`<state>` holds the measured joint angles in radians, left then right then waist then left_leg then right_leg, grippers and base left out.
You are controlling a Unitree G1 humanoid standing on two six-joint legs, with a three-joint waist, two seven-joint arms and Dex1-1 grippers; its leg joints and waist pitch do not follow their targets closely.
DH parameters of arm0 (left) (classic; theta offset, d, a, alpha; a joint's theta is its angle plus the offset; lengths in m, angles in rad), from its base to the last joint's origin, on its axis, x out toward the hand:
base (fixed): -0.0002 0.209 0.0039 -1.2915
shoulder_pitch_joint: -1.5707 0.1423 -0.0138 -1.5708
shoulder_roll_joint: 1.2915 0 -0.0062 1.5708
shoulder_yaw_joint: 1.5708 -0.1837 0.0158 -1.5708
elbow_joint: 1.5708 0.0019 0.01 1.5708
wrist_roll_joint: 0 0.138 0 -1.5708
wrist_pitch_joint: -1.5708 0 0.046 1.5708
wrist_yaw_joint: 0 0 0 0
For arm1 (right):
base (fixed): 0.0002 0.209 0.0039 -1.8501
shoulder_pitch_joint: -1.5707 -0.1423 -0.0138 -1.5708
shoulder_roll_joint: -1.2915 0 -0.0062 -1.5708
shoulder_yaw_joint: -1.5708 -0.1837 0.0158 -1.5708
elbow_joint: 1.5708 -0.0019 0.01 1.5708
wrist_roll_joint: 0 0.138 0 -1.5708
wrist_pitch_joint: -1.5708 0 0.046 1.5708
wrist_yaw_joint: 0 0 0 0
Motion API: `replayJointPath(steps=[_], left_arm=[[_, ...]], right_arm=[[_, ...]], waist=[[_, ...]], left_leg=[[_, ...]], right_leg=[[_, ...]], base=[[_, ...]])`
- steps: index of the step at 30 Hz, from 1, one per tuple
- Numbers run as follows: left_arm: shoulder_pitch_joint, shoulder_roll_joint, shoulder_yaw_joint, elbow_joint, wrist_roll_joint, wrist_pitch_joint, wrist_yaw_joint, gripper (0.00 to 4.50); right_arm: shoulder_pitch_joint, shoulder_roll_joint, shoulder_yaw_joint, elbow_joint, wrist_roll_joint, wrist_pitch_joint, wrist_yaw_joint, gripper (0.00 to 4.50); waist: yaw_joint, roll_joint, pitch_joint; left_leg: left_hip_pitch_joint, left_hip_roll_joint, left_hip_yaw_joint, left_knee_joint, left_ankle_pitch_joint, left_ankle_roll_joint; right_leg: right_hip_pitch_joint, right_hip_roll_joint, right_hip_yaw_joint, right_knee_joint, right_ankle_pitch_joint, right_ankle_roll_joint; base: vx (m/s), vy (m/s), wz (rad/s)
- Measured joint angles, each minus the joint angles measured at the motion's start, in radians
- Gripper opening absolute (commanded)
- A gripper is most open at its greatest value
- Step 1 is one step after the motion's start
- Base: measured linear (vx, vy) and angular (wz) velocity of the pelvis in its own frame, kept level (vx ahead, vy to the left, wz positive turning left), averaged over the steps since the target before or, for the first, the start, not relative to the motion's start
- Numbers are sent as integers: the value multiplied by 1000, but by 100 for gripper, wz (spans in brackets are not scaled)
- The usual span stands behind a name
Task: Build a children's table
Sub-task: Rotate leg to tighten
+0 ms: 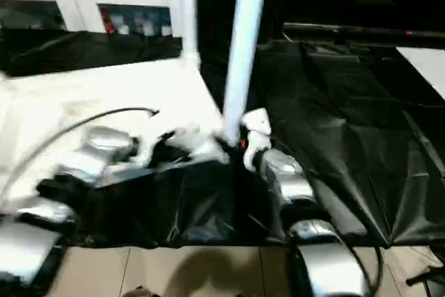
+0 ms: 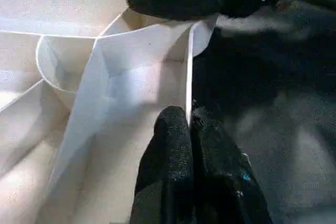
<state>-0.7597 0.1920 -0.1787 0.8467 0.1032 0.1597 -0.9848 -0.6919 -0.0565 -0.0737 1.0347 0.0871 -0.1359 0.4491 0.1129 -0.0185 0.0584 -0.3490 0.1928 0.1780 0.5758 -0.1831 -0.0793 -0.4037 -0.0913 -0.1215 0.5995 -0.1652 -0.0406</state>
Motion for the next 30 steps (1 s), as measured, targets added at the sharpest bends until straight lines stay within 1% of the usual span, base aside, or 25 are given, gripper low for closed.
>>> replayJointPath(steps=[2, 3, 5, 6, 10, 12, 13, 15, 19, 21, 25, 27, 28, 29, 30], left_arm=[[0, -12, 4, -1, 0, 9, 14, 0], [1, -13, 4, -2, 0, 9, 18, 0], [4, -12, 3, -7, 3, 9, 17, 0], [5, -11, 2, -9, 5, 8, 17, 0], [16, 8, -5, -26, 8, -9, -5, 0], [23, 22, -8, -37, 8, -20, -24, 0], [33, 43, -13, -49, 4, -34, -60, 0], [48, 63, -15, -63, -5, -51, -107, 0], [58, 115, -30, -70, -17, -82, -224, 0], [59, 131, -37, -70, -18, -96, -261, 0], [60, 177, -61, -69, -27, -131, -379, 0], [60, 188, -69, -69, -28, -141, -405, 0], [60, 193, -74, -69, -28, -146, -421, 0], [60, 196, -75, -69, -28, -148, -433, 0], [59, 198, -78, -70, -28, -153, -445, 0]], right_arm=[[-1, 6, 4, 6, -24, -18, -49, 274], [-2, 8, 4, 12, -28, -27, -53, 308], [-8, 9, 3, 26, -29, -32, -50, 346], [-8, 9, 3, 27, -28, -33, -43, 346], [-8, 10, 3, 37, -21, -53, 7, 387], [-8, 8, 10, 38, -22, -62, 42, 387], [-7, -8, 24, 38, -22, -63, 109, 387], [-6, -28, 41, 38, -22, -64, 196, 387], [29, -73, 79, -5, -15, -73, 430, 387], [37, -89, 86, -17, -5, -68, 519, 387], [78, -155, 163, -115, 8, -26, 764, 387], [82, -164, 180, -130, 8, -15, 817, 387], [89, -167, 188, -144, 8, -6, 845, 373], [96, -171, 193, -158, 8, -3, 864, 373], [101, -177, 200, -170, 8, 1, 880, 362]], waist=[[0, 3, -1], [-1, 5, -2], [-1, 6, -3], [-1, 6, -3], [-5, 6, -3], [-10, 6, -3], [-13, 6, -3], [-13, 6, -3], [-4, 6, -2], [-1, 6, -2], [11, 6, -2], [15, 6, -3], [18, 6, -3], [22, 6, -3], [25, 6, -3]], left_leg=[[-1, 0, 0, 0, -1, 2], [-1, 0, 0, 0, -1, 2], [-1, 0, 0, 0, -1, 2], [0, 0, 0, 0, -1, 2], [-1, 0, 1, 0, -2, 3], [-1, 0, 1, -1, -2, 3], [-2, 0, 1, -1, -2, 3], [-2, 0, 1, -1, -2, 4], [-2, 1, 1, -1, -2, 4], [-1, 1, 1, 1, -2, 4], [0, 1, 1, 3, -2, 4], [0, 1, 1, 3, -2, 4], [0, 1, 1, 3, -2, 4], [0, 1, 1, 3, -2, 4], [0, 1, 1, 3, -2, 4]], right_leg=[[0, 0, 0, -1, 0, 0], [0, 0, 0, -2, 0, 0], [0, 0, 0, -2, 0, 0], [0, 0, 0, -2, 0, 0], [0, 0, 0, -3, 0, 0], [0, 0, 0, -3, 0, 0], [-1, 0, 0, -4, 0, 0], [-1, 1, 0, -3, -1, 0], [-1, 1, -1, -3, -1, 0], [-1, 1, -1, -3, 0, -1], [0, 0, -1, -3, 0, -1], [1, 0, -1, -3, 0, -1], [1, 0, -1, -2, 0, -1], [1, 0, -1, -3, 0, 0], [1, 0, -1, -2, -2, 2]], base=[[0, 0, 0], [0, 0, 0], [0, 0, 0], [0, 0, 0], [0, 0, 0], [0, 0, 0], [0, 0, 0], [0, 0, 0], [0, 0, 0], [0, 0, 0], [0, 0, 0], [0, 0, 0], [0, 0, 0], [0, 0, 0], [0, 0, 0]])
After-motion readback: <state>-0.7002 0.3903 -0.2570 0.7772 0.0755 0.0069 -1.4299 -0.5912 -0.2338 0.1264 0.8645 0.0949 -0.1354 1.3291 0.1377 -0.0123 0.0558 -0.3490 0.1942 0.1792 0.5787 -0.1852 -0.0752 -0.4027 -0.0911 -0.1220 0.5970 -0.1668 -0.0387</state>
